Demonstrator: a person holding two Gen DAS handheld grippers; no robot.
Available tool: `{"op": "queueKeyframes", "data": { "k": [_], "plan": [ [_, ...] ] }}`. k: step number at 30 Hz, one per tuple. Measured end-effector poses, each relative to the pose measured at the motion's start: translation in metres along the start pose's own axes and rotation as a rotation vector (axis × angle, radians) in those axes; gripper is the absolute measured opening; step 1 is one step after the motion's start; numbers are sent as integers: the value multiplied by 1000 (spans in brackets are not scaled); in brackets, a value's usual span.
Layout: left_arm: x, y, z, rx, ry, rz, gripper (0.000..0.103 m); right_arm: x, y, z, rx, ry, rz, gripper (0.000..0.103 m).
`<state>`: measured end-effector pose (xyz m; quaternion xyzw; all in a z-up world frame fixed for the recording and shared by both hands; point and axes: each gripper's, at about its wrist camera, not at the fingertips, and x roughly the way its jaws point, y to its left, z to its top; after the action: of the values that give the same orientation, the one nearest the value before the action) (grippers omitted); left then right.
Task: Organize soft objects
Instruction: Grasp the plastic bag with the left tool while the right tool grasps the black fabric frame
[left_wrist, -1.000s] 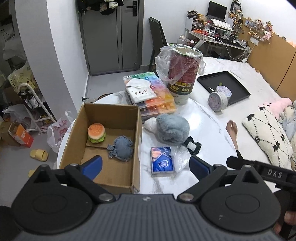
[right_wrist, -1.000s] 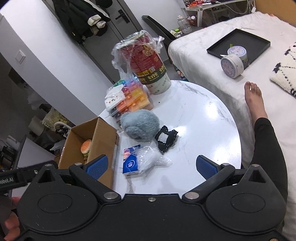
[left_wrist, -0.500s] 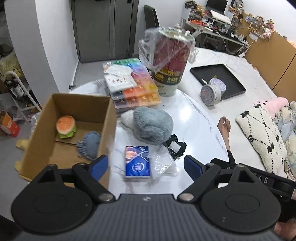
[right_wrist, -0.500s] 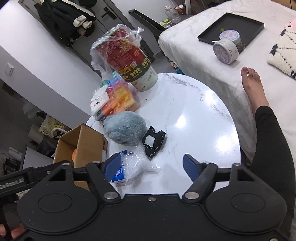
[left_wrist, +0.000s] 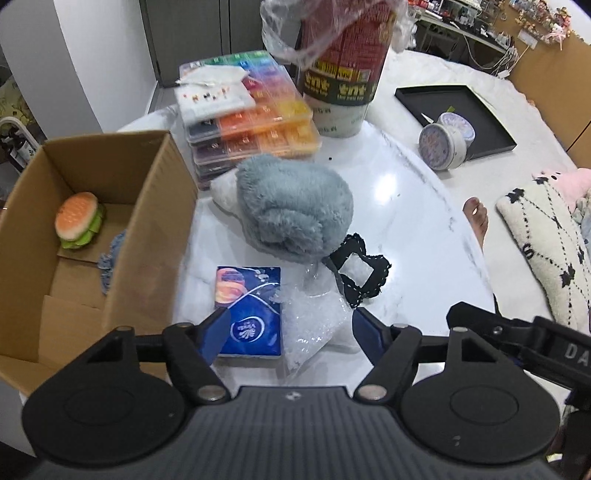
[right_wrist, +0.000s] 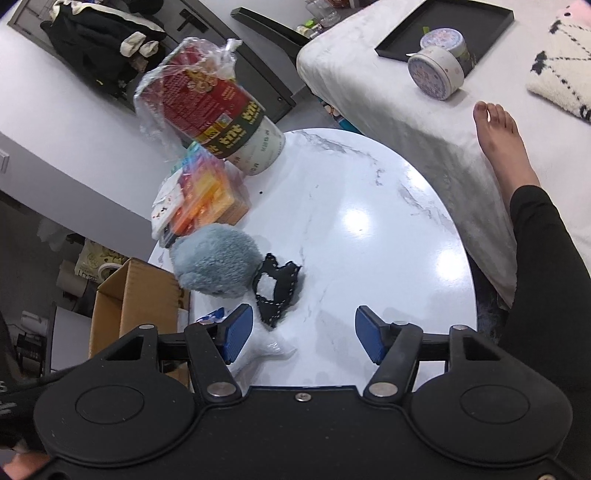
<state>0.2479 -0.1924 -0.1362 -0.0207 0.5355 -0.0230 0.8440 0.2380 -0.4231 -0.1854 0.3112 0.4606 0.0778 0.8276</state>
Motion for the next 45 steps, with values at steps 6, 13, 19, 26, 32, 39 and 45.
{"op": "queueKeyframes", "data": {
  "k": [6,13,19,26,32,39,45],
  "plan": [
    [19,-8,3,20,18,34,72,7,-6,4,2,11,-1,62],
    [32,-19,5,42,22,48,72,18,-8,7,-2,27,-2,62],
    [36,-28,5,57,19,56,49,29,-6,12,-3,44,0,62],
    [31,-17,4,-8,37,32,24,43,4,16,-9,65,16,62],
    [9,-3,4,-50,17,9,23,55,14,19,-41,80,5,62],
    [-19,5,12,-64,-37,5,23,67,23,21,-81,90,-11,62],
    [-35,15,18,-75,-70,21,23,78,36,19,-138,103,-39,62]
  ]
}}
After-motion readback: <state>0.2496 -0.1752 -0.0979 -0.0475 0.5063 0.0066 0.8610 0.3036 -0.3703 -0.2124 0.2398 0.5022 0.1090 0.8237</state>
